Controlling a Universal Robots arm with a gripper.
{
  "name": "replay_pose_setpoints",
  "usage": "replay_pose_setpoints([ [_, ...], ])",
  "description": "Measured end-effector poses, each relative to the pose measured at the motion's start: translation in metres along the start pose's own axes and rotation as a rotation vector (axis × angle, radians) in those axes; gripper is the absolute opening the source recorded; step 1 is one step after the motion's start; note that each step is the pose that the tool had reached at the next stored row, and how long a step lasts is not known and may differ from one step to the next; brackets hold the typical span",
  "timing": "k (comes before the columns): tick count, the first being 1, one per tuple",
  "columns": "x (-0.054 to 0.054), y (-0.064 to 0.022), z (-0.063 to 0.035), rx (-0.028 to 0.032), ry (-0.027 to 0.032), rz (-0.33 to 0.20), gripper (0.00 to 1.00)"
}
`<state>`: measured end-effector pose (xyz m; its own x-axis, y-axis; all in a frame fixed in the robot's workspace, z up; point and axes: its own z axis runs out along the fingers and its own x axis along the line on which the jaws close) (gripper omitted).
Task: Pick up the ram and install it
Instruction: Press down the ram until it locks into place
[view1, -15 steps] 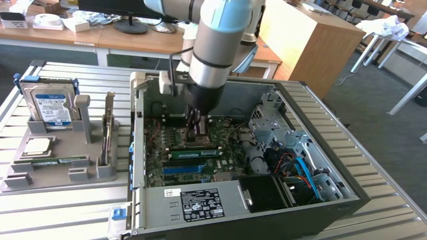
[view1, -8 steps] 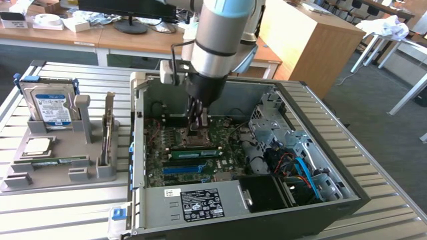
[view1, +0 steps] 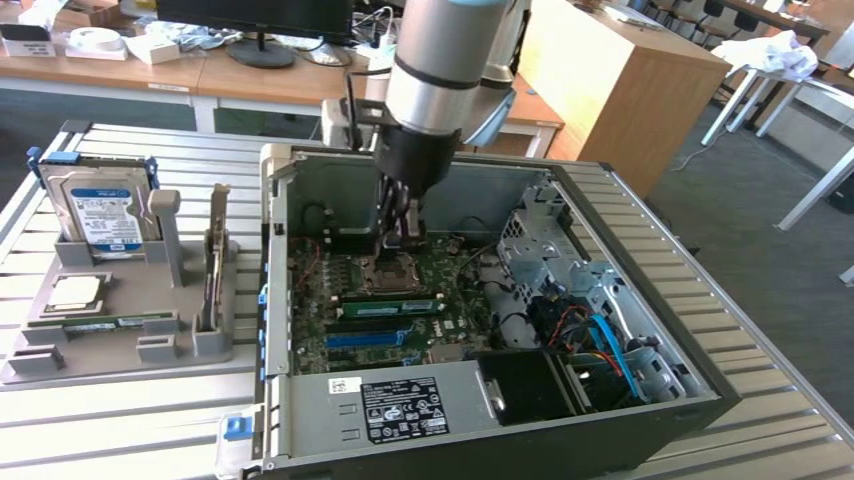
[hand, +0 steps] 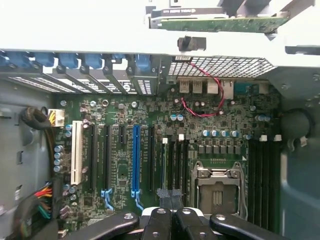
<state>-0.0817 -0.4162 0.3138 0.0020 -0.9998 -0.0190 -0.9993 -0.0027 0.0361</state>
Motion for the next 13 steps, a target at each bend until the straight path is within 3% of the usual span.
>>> replay_pose_setpoints([
  [8,0.000,0.0008,-0.0214,-0.0006,0.0001,0.000,0.10],
  [13,-0.001,0.0010,-0.0279,-0.0004,-0.0002,0.000,0.10],
])
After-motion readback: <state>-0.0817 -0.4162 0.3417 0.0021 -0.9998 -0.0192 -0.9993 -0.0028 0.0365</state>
